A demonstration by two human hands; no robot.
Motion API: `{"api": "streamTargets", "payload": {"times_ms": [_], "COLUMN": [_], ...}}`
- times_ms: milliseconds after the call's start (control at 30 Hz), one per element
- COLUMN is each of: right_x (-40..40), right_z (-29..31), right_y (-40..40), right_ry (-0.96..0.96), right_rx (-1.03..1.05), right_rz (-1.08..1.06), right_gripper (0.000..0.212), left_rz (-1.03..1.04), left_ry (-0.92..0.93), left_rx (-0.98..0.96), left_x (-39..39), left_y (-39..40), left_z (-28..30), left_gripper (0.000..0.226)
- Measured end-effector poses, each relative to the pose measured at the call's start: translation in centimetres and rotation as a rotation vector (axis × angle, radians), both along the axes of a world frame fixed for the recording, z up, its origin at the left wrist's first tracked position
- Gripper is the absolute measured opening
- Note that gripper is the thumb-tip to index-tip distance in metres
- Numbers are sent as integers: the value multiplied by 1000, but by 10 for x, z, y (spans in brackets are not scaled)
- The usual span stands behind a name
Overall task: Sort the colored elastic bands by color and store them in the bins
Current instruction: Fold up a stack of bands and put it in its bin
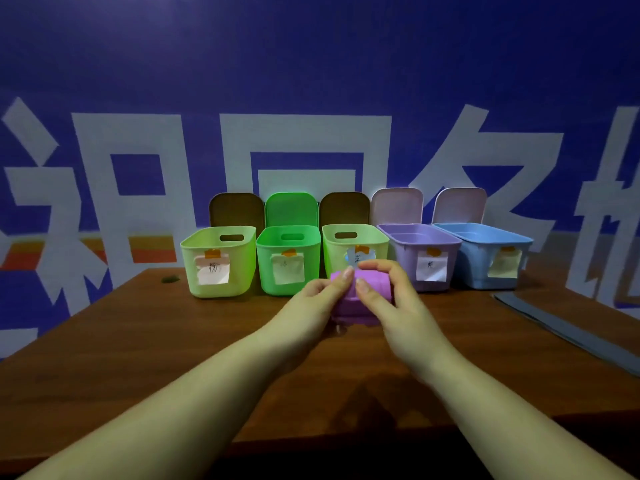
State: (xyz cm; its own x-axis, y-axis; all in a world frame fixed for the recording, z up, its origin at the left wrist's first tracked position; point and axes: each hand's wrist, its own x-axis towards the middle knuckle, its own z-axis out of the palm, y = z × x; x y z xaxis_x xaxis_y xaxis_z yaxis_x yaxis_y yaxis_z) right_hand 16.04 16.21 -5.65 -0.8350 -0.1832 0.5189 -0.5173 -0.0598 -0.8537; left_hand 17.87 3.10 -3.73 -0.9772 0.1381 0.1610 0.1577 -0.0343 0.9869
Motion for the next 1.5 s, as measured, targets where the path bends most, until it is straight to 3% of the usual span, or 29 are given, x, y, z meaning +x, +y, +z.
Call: {"api": "streamTargets", "payload": {"times_ms": [133, 300, 400, 700, 867, 1200, 1500], "right_x": [-46, -117, -166, -283, -304, -310, -301], "right_z": [7, 5, 1, 16, 64, 212, 234], "right_y": [2, 4, 3, -5, -12, -26, -2], "right_ry": [-140, -327, -363, -425, -460, -598, -622], "right_rx": [-36, -38, -12, 96, 129, 15, -53], "right_rz": [65, 142, 160, 170, 164, 211, 196], "right_gripper": [27, 48, 45, 55, 55, 49, 51], "left_rz": [-66, -91, -106, -44, -16, 21, -20], "left_ry": [-90, -199, -240, -315, -365, -390, -329], "left_rx": [63, 141, 185, 294, 375, 376, 331], "left_x": [-42, -110, -156, -267, -290, -293, -294], "left_y": [-10, -27, -36, -49, -54, -73, -52], "left_z": [8, 8, 2, 10, 56, 204, 223], "left_gripper": [33, 40, 50, 49, 50, 36, 50]}}
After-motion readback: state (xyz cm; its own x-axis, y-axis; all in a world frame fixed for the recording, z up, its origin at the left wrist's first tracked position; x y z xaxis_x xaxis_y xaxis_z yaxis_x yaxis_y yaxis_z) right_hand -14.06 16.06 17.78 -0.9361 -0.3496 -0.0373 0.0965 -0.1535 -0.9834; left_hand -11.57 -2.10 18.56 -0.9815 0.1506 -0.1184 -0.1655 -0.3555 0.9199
